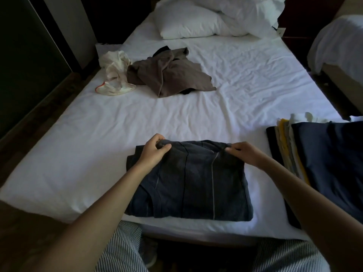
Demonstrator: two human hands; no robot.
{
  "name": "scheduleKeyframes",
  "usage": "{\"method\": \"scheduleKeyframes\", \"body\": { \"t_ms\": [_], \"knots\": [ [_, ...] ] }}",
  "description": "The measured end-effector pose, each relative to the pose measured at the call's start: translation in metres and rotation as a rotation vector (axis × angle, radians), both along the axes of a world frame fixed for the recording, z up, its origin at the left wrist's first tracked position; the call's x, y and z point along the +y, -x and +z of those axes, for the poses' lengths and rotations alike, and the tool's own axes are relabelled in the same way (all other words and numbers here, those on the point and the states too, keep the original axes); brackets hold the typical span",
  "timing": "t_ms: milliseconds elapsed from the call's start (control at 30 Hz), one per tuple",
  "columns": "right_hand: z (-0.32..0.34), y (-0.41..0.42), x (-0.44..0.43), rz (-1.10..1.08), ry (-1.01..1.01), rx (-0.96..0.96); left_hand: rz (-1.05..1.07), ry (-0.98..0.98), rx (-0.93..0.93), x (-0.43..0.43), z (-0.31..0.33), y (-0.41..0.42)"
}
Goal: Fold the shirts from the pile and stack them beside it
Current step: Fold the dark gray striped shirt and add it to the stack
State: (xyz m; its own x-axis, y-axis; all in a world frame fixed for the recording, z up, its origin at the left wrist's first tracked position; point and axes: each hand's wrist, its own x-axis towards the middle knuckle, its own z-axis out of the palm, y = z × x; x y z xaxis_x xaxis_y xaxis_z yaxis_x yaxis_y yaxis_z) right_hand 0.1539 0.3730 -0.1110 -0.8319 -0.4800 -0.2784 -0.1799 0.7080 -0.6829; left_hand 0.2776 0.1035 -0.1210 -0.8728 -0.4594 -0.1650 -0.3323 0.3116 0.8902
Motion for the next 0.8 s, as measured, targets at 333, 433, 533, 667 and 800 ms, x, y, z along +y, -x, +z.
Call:
{"method": "scheduleKeyframes", "body": {
  "t_ms": [333,433,533,667,800],
  "knots": [
    [-0.008,-0.007,-0.011,-0.3,0.186,-0.236,0.203,0.031,-0.113,-0.007,-0.02,0.012],
    [-0.009,-0.002,-0.003,-0.34,0.153,-0.155,0.195,0.226,-0.123,-0.013,-0.026,0.009],
    [-0.018,0.003,-0.014,-0.559,0.176,-0.154,0.245,0.366,-0.188,-0.015,-0.032,0.005],
    [-0.006,-0.01,-0.035,-0.486,0.029,0.143,0.199,0.612,-0.152,-0.008,-0.012,0.005],
    [0.011,-0.066,-0.05,-0.164,0.086,0.76,-0.061,0.984,0.248,0.021,-0.004,-0.02]
  ]
}}
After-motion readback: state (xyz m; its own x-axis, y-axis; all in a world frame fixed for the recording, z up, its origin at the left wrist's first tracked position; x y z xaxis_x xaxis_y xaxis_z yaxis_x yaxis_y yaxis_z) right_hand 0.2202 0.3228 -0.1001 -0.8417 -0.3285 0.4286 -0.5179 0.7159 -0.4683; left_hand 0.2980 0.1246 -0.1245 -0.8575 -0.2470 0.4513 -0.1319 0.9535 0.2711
